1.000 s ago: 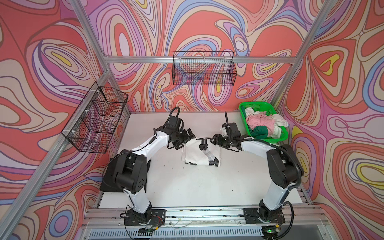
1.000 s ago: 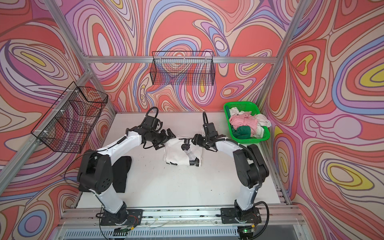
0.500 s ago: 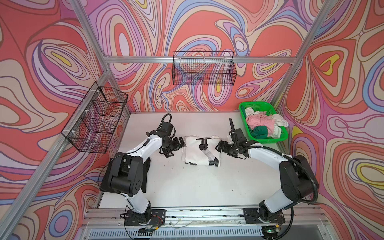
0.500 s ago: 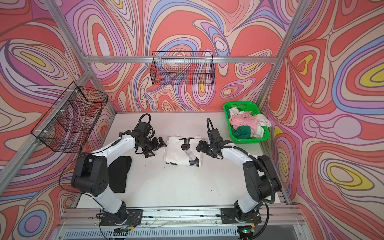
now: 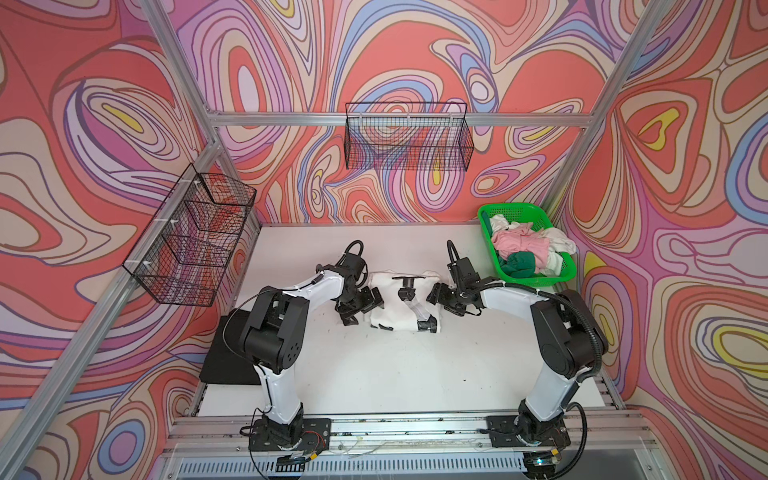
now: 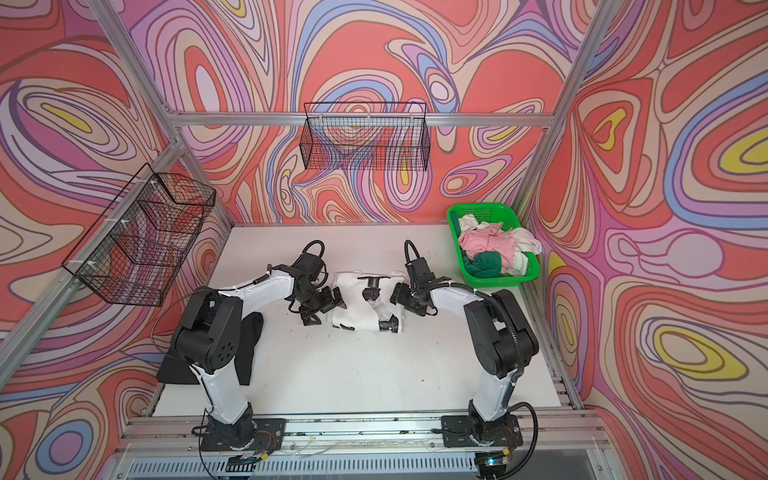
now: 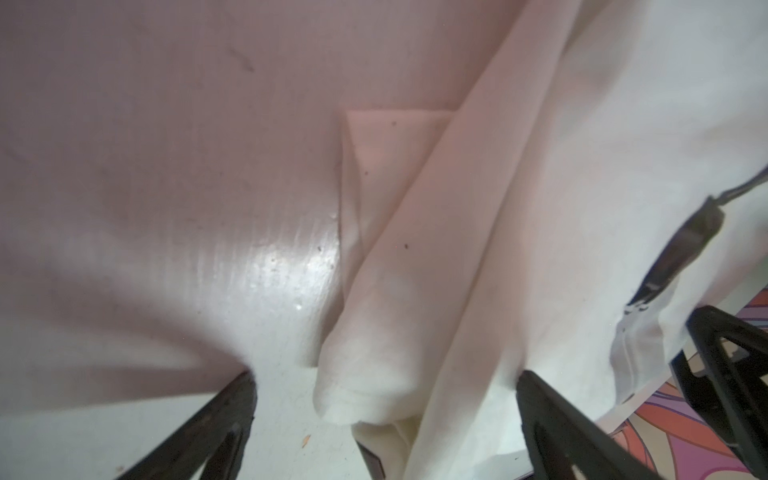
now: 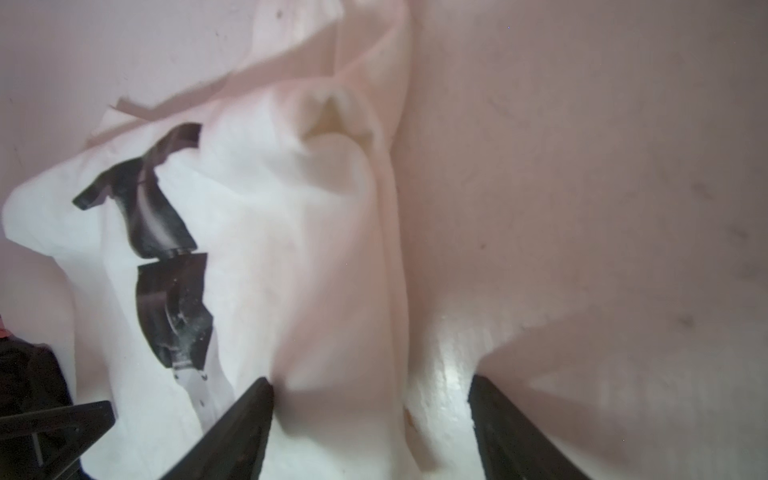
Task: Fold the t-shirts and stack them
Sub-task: 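Close both grippers on the folded shirt's sides and lift it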
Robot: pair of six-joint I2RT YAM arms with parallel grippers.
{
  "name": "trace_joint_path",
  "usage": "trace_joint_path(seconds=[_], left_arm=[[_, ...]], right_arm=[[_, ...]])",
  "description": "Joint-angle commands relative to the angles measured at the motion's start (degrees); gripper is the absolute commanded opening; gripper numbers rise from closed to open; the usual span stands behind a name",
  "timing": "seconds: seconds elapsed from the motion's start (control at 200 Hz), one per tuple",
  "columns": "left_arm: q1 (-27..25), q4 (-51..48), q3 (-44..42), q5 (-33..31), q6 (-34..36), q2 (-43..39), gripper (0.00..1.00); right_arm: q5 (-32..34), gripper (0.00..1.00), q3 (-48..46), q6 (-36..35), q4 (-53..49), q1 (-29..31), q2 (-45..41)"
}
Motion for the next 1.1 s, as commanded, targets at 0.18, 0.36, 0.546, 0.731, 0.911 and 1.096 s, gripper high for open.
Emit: trace_joint_path(seconds=[0.18,0.36,0.546,0.731,0.911,1.096], left_arm=[[-1.88,4.27,-3.37,-0.38,-2.63,4.49,0.8],[-3.25,6.33,-4.67,0.3,-3.68,5.91,0.69],[-3.39,7.29,-5.43,-0.25,-4.14,5.66,0.58],[-3.35,8.54,-6.3,-0.1,-4.41,5.83,0.48],[-3.27,10.33,-7.4,-0.62,-4.66,4.15,0.23],[-3.25,11.8,-7.33,0.23,-4.72,1.88,0.0]], right_arm=[[-5.46,0.68,-4.26,6.18,7.24,1.58,5.34],[-9.34,0.61,-6.45,8.71,13.03,1.75,6.58],[-12.12,0.54,-7.7,9.13,16.52,1.85,6.41],[-12.61,0.41,-9.44,10.02,18.74,2.21,6.04],[-13.02,0.25,-10.22,9.91,20.43,3.7,6.67],[-12.79,0.02,-10.34,11.36,23.65,6.9,7.59]])
